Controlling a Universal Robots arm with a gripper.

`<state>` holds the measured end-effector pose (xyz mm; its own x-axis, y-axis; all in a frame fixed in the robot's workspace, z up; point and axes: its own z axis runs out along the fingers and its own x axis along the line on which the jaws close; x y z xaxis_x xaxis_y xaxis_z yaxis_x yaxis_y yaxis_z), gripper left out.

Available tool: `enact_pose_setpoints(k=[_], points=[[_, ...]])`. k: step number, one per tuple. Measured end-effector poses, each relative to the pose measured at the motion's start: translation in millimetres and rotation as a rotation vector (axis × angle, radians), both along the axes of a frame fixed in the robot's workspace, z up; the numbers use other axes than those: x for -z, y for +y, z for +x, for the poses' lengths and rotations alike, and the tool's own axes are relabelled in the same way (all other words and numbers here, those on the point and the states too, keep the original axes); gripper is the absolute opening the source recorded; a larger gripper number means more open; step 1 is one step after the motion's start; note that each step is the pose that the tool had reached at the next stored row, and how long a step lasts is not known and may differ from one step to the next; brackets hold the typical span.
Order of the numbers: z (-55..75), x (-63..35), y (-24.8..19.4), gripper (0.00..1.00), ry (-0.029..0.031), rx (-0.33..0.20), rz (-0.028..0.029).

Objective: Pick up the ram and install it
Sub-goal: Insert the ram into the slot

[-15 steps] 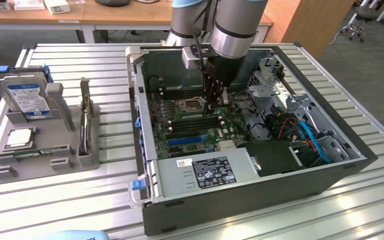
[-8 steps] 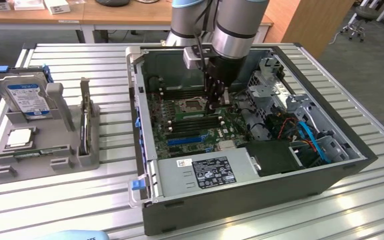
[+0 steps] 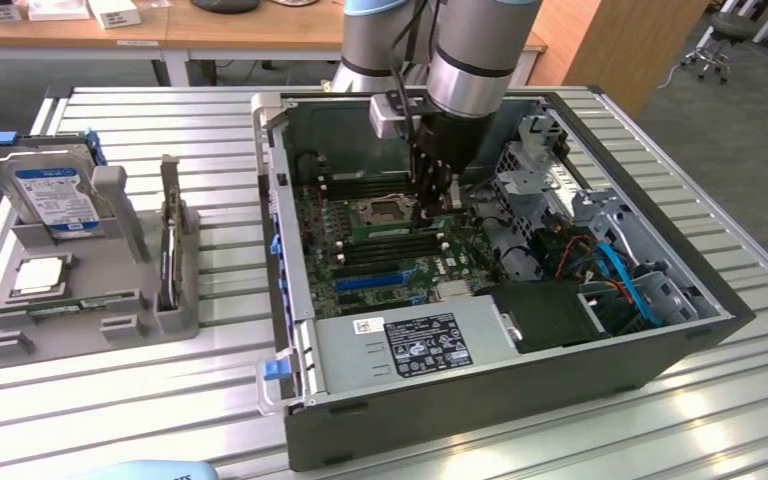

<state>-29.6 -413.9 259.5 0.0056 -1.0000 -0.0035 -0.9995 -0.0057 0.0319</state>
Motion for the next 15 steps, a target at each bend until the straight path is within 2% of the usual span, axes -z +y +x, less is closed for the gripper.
enact_pose_setpoints(k=[9,15], points=[[0.0,7.1,-0.1,0.12,-0.0002,0.0,-0.0001],[0.0,8.2,-0.1,0.12,-0.0001,0.004,-0.0002]])
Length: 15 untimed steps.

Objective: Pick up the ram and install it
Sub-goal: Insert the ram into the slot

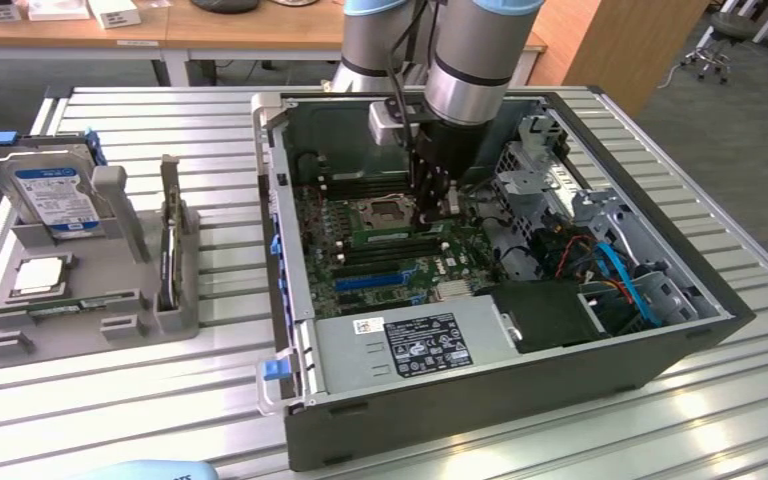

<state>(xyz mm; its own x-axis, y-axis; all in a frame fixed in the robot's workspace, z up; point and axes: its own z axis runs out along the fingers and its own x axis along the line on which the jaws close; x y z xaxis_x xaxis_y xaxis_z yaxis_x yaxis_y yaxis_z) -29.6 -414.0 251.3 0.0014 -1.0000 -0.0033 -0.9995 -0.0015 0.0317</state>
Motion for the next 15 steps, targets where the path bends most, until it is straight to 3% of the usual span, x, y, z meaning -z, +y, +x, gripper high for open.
enact_pose_setpoints(k=[15], points=[[-3.6,4.0,0.0,0.12,-0.0023,0.0,0.0002]])
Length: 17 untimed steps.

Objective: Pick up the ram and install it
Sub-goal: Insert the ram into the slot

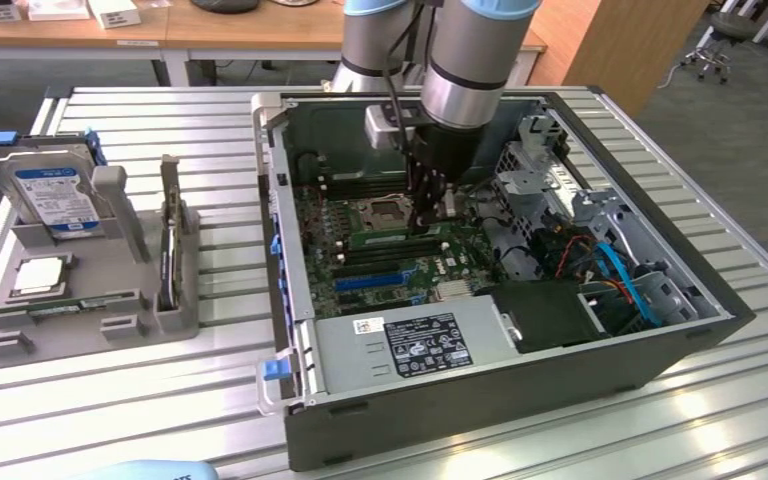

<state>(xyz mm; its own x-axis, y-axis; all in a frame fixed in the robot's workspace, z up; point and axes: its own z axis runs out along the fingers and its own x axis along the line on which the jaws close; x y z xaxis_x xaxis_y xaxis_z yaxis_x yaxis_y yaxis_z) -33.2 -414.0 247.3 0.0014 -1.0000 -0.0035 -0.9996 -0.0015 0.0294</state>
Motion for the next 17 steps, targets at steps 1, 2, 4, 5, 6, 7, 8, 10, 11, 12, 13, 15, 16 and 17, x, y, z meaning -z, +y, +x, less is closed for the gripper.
enact_pose_setpoints(k=[1,2,4,5,6,7,8,10,11,12,13,15,16,17], points=[[0.0,0.6,0.1,0.12,-0.0002,0.0,0.0003],[0.0,1.2,0.0,0.12,-0.0003,0.0,0.0002],[-0.2,2.6,0.0,0.12,-0.0008,0.0,0.0],[-0.2,3.1,0.0,0.12,-0.0012,0.0,0.0],[-0.3,3.3,0.0,0.12,-0.0013,0.0,-0.0001],[-0.3,3.4,-0.1,0.12,-0.0013,0.0,-0.0003],[-0.3,3.4,-0.1,0.12,-0.0012,0.0,-0.0005],[-0.4,4.3,0.0,0.12,-0.0016,0.0,0.0003],[-0.4,4.8,0.0,0.12,-0.0016,0.0,0.0002],[-0.5,5.2,0.0,0.12,-0.0015,0.0,-0.0001],[-0.5,5.7,0.0,0.12,-0.0016,0.0,0.0],[-0.6,6.4,0.0,0.12,-0.0015,0.0,-0.0002],[-0.6,6.6,-0.1,0.12,-0.0015,0.001,-0.0003],[-0.6,6.7,0.0,0.12,-0.0015,0.002,-0.0003]])
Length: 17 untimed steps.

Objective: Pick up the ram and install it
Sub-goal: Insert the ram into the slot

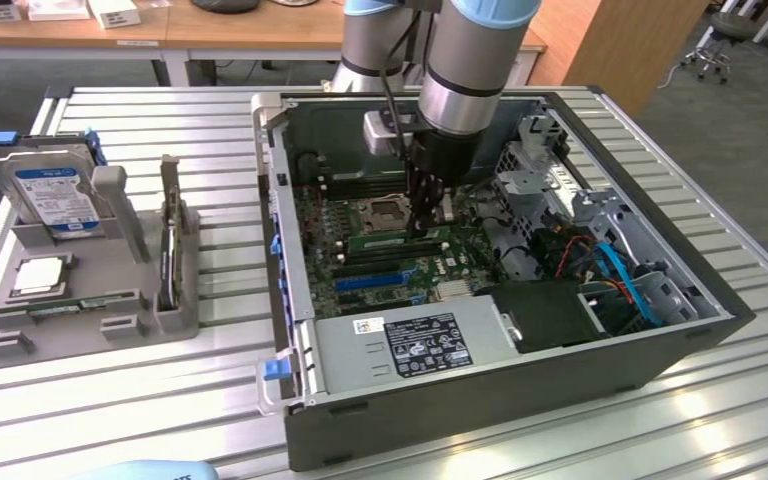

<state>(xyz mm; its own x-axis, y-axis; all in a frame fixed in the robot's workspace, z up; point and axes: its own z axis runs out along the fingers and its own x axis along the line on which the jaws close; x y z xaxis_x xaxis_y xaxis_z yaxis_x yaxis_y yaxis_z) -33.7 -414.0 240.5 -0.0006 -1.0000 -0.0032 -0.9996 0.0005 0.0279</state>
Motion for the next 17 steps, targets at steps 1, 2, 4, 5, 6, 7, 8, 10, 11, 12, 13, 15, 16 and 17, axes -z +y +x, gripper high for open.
enact_pose_setpoints(k=[1,2,4,5,6,7,8,10,11,12,13,15,16,17], points=[[0.0,0.1,0.0,0.12,0.0,0.001,0.0],[0.0,0.3,0.0,0.12,-0.0001,0.003,0.0001],[0.0,0.6,0.0,0.12,-0.0001,0.006,0.0002],[0.0,0.7,0.0,0.12,-0.0001,0.009,0.0002],[0.0,0.7,0.0,0.12,-0.0001,0.01,0.0002],[0.0,0.7,0.0,0.12,0.0,0.01,0.0002],[0.0,0.7,0.0,0.12,0.0,0.01,0.0001],[0.0,1.5,0.1,0.12,-0.0003,0.01,0.0006],[0.0,2.0,0.1,0.12,-0.0002,0.01,0.0005],[0.0,2.4,0.0,0.12,-0.0001,0.01,0.0002],[0.0,3.0,0.1,0.12,-0.0001,0.01,0.0004],[0.0,4.2,0.1,0.12,-0.0001,0.01,0.0003],[0.0,4.7,0.0,0.12,-0.0001,0.01,0.0003],[0.0,4.9,0.0,0.12,0.0,0.01,0.0]])
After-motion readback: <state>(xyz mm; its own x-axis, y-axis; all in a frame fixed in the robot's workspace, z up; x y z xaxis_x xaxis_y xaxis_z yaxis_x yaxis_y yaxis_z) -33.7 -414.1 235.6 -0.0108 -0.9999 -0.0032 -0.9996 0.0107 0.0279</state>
